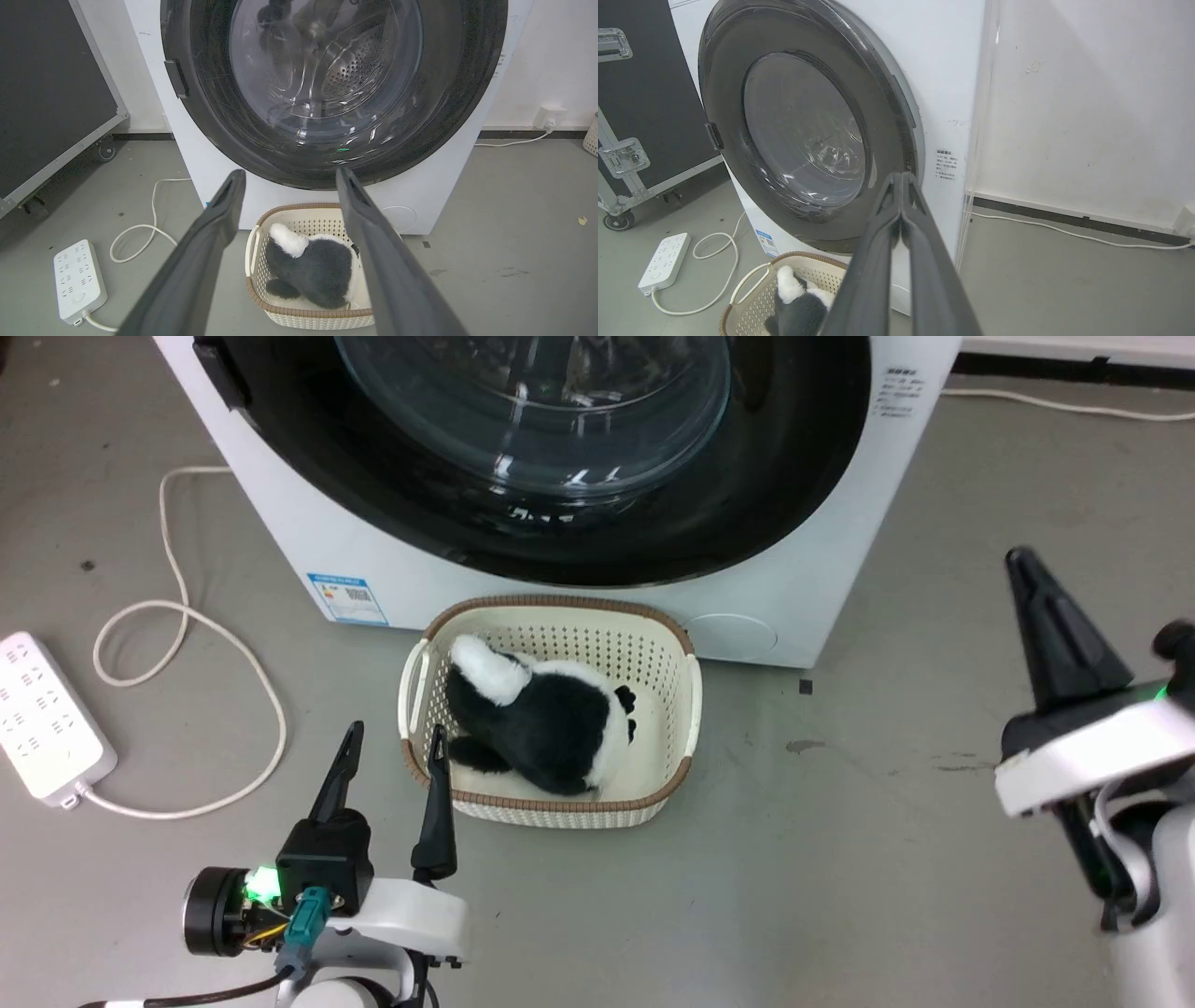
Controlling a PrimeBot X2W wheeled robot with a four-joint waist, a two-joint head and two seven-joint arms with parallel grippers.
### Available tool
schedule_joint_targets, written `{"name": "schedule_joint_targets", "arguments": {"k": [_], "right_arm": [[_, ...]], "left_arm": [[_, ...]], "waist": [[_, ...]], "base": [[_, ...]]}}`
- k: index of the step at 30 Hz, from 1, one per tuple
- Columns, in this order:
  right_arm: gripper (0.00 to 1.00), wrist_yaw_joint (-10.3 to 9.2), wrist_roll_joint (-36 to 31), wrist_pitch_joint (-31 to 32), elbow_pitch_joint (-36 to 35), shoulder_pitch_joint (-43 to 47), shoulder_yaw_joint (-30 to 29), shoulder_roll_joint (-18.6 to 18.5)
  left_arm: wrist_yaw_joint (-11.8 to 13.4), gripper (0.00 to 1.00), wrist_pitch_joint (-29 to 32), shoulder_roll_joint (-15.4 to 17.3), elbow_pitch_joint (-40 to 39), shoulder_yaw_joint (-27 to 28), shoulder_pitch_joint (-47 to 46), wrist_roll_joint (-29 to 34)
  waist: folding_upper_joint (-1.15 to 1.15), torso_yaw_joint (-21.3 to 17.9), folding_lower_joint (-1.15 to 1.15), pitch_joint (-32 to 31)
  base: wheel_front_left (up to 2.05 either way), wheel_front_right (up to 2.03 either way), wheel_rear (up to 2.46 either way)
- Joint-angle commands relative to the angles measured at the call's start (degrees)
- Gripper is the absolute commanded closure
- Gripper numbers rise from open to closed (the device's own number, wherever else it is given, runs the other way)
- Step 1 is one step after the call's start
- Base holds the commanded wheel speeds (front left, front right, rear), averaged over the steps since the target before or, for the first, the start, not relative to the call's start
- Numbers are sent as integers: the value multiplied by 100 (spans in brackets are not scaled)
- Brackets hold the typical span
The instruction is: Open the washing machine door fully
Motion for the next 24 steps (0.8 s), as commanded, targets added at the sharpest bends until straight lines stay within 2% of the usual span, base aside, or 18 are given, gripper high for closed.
{"name": "schedule_joint_targets", "arguments": {"k": [1,9,24], "right_arm": [[100,-4,146,44,62,-193,-38,-50],[100,-4,1030,572,547,-897,-283,11],[100,-5,2159,1728,1615,-2404,-655,20]], "left_arm": [[53,0,-55,5,-34,-34,-96,-30],[128,0,-150,5,-69,-132,-200,-20],[303,0,-330,6,-168,-344,-408,-51]], "waist": [[0,27,0,49],[0,128,0,300],[0,334,0,774]], "base": [[0,0,0],[0,0,0],[0,0,0]]}}
